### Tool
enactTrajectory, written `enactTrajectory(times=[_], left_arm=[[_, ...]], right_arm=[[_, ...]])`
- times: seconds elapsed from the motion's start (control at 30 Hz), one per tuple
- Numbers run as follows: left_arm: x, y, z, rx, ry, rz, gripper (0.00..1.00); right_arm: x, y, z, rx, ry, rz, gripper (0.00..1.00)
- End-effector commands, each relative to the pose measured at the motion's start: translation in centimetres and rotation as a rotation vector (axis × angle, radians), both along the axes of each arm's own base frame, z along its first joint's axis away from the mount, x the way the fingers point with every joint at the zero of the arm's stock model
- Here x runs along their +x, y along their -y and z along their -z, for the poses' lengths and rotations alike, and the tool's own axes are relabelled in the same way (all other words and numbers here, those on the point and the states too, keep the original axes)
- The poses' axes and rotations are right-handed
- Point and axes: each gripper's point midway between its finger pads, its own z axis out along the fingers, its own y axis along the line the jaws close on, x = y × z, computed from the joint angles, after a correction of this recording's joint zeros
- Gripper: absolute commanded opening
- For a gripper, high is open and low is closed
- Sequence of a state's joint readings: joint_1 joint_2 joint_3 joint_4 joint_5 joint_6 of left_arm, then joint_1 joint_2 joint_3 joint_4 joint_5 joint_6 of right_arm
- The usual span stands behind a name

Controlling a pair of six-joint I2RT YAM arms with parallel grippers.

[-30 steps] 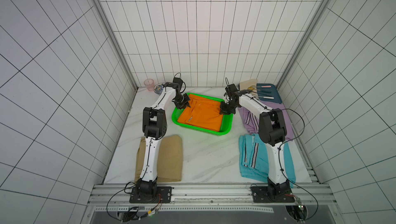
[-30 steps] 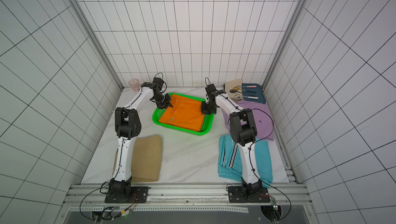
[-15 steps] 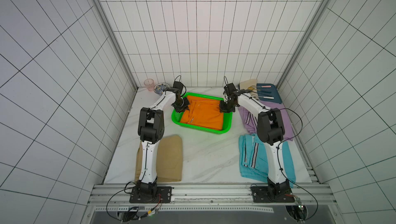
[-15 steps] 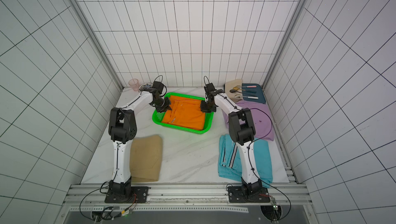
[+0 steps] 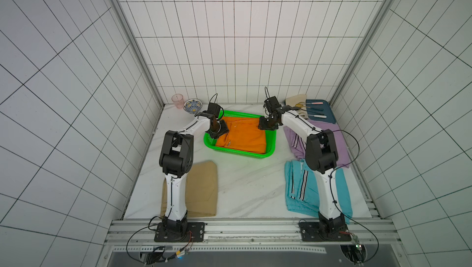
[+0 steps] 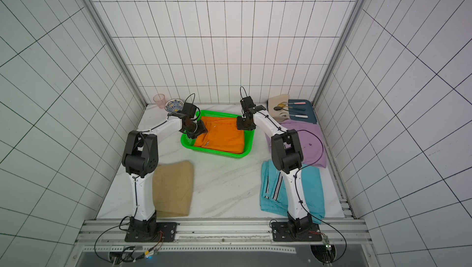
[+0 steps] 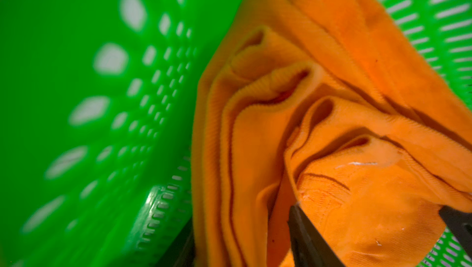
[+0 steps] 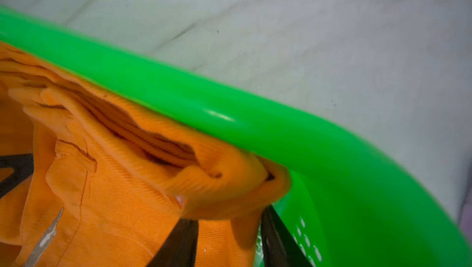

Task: Put the folded long pants in the basket
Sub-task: Place the long pant in the basket, then move the long pant to the center of the board.

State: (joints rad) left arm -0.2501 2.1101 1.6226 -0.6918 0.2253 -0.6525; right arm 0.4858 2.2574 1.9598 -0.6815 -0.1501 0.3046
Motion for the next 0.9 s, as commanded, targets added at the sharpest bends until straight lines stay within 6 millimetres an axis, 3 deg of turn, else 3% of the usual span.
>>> enactTrajectory(times=[0.0, 0.1, 0.23, 0.33, 0.4, 0.47, 0.57, 0.73, 0.87], left_arm=[[-1.6, -4.3, -1.0, 0.128, -0.02, -0.093, 0.64], [-2.3, -3.8, -5.3, 0.142, 0.081, -0.088, 0.75], [-4.5, -2.9, -12.7, 0.161, 0.265, -0.07, 0.88], [-6.6, -3.1, -16.6, 0.12, 0.37, -0.083, 0.95], [-8.1, -4.2, -18.4, 0.118, 0.415, -0.117, 0.95], [-9.8, -6.0, -19.8, 0.148, 0.457, -0.179, 0.95], [-12.1, -8.9, -21.3, 0.163, 0.556, -0.303, 0.95], [-16.6, -12.9, -23.1, 0.147, 0.704, -0.44, 0.98], [-18.7, -13.4, -24.1, 0.107, 0.77, -0.443, 0.98]], right_arm=[[1.4, 2.2, -3.4, -0.086, 0.111, 0.035, 0.5], [0.7, 2.0, -7.2, -0.083, 0.192, 0.033, 0.55], [-1.3, 1.7, -12.6, -0.048, 0.306, 0.042, 0.61], [-3.5, 1.3, -15.8, 0.03, 0.365, 0.059, 0.65], [-5.4, 0.6, -16.8, 0.097, 0.373, 0.059, 0.65], [-8.1, -0.9, -17.2, 0.189, 0.374, 0.044, 0.65], [-13.6, -4.4, -16.2, 0.326, 0.369, -0.012, 0.65], [-24.9, -10.5, -11.8, 0.469, 0.332, -0.189, 0.68], [-31.5, -13.2, -9.1, 0.528, 0.327, -0.284, 0.73]])
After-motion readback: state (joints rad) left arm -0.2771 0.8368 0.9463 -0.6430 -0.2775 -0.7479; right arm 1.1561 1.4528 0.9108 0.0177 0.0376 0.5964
